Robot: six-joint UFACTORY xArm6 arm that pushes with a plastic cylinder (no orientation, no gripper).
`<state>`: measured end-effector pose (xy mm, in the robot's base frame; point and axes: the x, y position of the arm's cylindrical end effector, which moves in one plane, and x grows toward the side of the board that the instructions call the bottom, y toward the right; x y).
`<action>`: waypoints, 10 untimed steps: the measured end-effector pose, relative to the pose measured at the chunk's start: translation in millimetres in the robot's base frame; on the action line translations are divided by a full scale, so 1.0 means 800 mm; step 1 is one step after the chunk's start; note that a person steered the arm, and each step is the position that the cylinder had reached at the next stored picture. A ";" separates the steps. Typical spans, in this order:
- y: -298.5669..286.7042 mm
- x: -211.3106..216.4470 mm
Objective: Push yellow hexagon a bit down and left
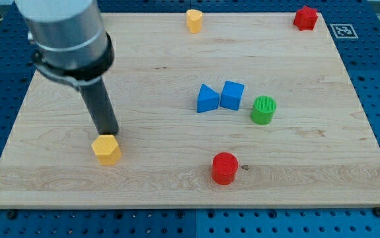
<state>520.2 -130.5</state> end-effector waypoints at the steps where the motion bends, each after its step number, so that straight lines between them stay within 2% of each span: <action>1: 0.017 0.012; 3: 0.055 0.034; 4: 0.034 0.034; 7: -0.004 0.103; 10: -0.005 0.091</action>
<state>592.7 -134.3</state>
